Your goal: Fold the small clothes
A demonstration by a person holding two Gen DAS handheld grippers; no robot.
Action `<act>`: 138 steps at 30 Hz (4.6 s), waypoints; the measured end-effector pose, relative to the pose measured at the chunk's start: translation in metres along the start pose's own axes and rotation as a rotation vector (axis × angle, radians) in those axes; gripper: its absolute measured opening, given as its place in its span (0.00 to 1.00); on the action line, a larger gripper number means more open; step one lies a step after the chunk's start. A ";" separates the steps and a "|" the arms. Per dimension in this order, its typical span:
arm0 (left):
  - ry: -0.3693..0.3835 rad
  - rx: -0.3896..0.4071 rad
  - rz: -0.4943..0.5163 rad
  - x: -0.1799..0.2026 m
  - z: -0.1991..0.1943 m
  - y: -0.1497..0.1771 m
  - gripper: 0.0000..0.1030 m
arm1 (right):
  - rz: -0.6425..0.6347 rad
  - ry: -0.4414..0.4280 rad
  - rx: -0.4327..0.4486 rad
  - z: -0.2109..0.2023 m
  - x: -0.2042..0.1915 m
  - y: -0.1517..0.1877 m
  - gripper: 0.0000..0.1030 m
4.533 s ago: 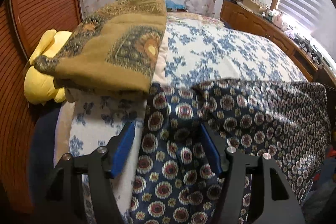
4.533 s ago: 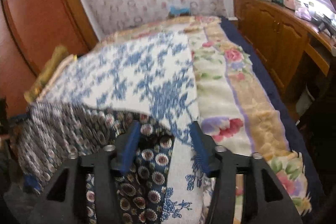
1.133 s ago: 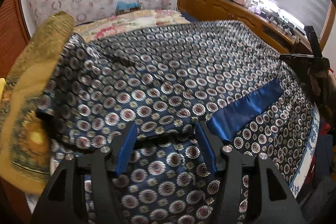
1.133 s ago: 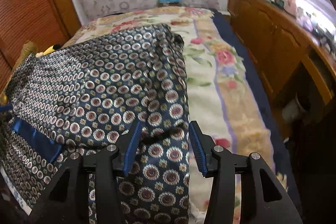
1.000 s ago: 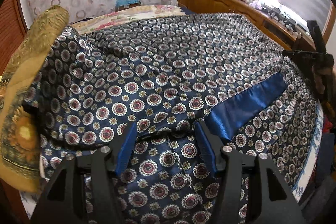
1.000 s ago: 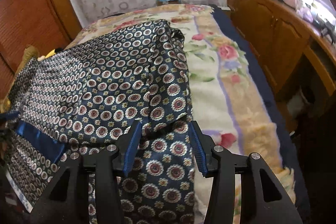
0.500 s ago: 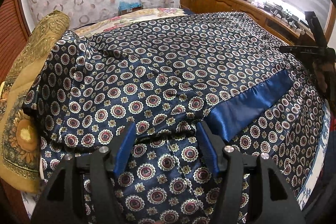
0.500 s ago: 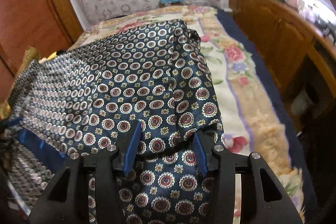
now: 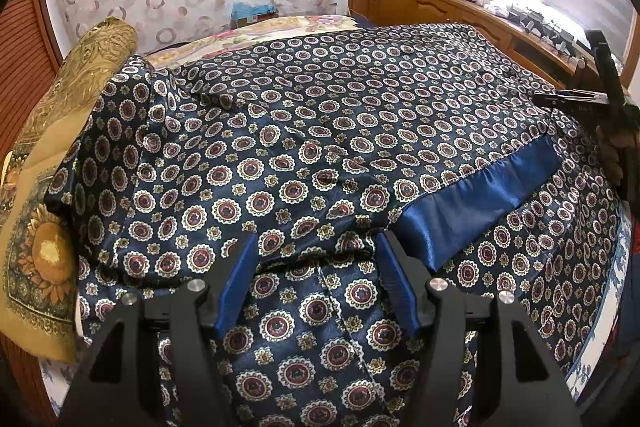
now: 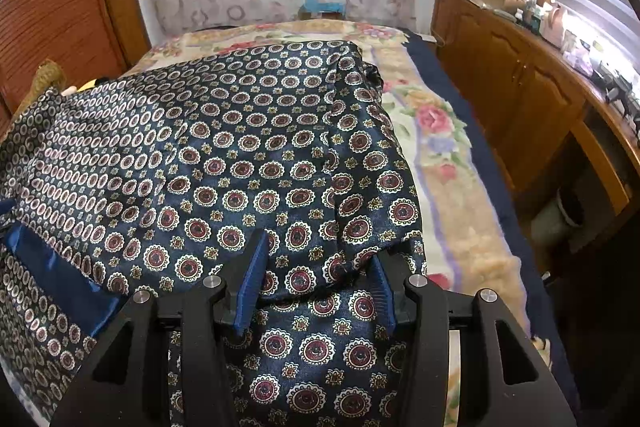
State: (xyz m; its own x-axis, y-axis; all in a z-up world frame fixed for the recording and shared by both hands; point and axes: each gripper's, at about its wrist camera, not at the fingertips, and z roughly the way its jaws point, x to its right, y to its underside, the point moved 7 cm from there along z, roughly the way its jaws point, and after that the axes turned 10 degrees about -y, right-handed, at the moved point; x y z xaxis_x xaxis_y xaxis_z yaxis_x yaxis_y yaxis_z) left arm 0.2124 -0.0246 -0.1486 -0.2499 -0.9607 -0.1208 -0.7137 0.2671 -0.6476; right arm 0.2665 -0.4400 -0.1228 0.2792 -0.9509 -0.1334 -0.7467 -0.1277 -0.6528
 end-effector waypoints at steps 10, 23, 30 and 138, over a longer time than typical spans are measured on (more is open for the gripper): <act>-0.048 0.107 -0.080 -0.040 -0.044 -0.003 0.59 | -0.002 0.003 -0.001 0.000 -0.001 0.000 0.47; -0.217 0.123 -0.163 -0.134 -0.049 -0.005 0.40 | -0.003 0.003 -0.001 0.001 -0.001 0.000 0.47; -0.256 0.116 -0.120 -0.135 -0.030 -0.007 0.39 | -0.003 0.002 -0.002 0.001 -0.002 0.000 0.47; -0.152 0.071 -0.243 -0.098 -0.077 0.122 0.53 | -0.273 -0.278 0.022 -0.043 -0.171 0.070 0.54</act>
State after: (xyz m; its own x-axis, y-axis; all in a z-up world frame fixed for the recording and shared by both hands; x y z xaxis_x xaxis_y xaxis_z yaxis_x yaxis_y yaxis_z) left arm 0.1000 0.1082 -0.1580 0.0271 -0.9976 -0.0640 -0.6919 0.0275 -0.7215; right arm 0.1410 -0.2980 -0.1137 0.6212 -0.7697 -0.1476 -0.6099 -0.3565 -0.7078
